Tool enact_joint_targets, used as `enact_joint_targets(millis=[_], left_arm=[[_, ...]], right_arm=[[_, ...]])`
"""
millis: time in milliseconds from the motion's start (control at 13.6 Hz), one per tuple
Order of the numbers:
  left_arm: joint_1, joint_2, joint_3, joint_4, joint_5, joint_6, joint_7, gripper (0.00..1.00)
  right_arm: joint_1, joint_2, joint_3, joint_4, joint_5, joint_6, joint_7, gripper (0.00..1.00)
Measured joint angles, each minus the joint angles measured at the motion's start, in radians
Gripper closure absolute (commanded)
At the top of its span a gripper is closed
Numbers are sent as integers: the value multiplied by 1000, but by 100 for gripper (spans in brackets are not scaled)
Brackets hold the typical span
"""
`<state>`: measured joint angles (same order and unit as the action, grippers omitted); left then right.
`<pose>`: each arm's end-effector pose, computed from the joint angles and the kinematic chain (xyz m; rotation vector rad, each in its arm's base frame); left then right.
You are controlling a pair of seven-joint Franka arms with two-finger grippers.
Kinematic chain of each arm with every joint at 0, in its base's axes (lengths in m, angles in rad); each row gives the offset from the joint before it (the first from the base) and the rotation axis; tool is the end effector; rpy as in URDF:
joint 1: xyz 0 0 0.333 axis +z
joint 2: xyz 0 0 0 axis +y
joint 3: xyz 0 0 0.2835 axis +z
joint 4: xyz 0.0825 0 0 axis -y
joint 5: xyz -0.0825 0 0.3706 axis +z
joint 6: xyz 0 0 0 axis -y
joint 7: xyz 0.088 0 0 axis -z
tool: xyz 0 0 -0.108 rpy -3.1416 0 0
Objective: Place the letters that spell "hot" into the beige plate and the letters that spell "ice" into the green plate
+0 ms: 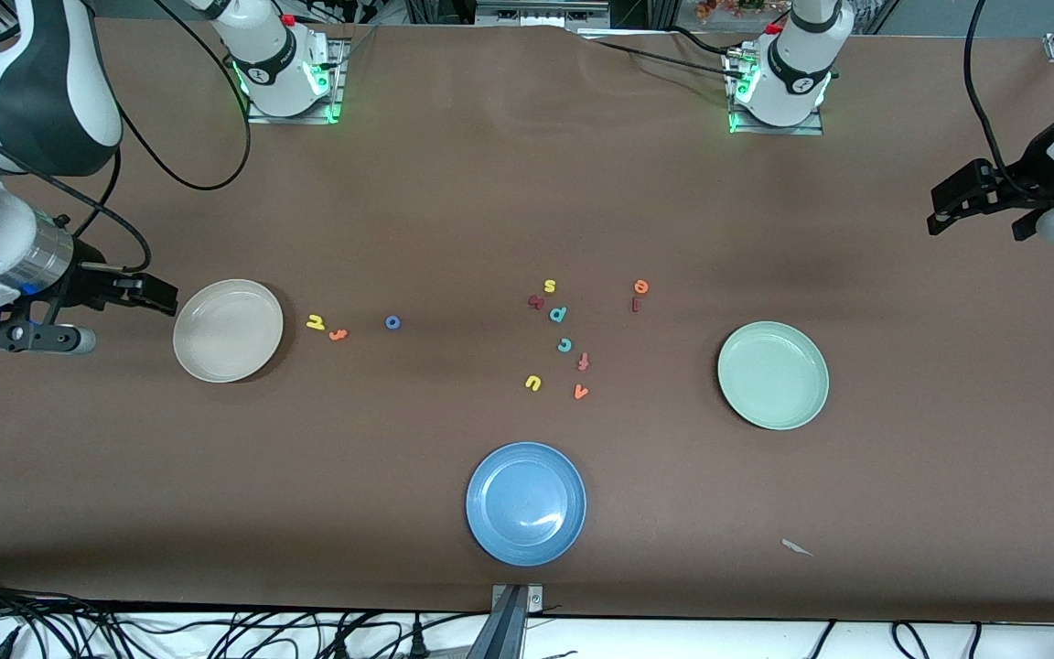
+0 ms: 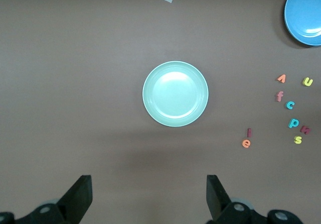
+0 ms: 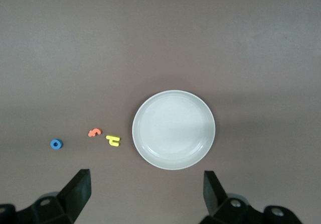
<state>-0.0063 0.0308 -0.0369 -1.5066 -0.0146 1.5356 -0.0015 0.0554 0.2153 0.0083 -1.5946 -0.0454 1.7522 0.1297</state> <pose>0.5461 -0.0249 0.6005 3.1252 -0.0659 -0.0033 0.6015 0.0339 0.4719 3.0913 -0.0876 -0.0824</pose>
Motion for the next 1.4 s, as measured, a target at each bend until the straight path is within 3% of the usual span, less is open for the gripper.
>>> enact_joint_targets(millis=[1399], left_arm=[[0,0,-15,0,0,-3,-1,0]], right_arm=[[-1,-3,-7,14,1,-36,19,1]])
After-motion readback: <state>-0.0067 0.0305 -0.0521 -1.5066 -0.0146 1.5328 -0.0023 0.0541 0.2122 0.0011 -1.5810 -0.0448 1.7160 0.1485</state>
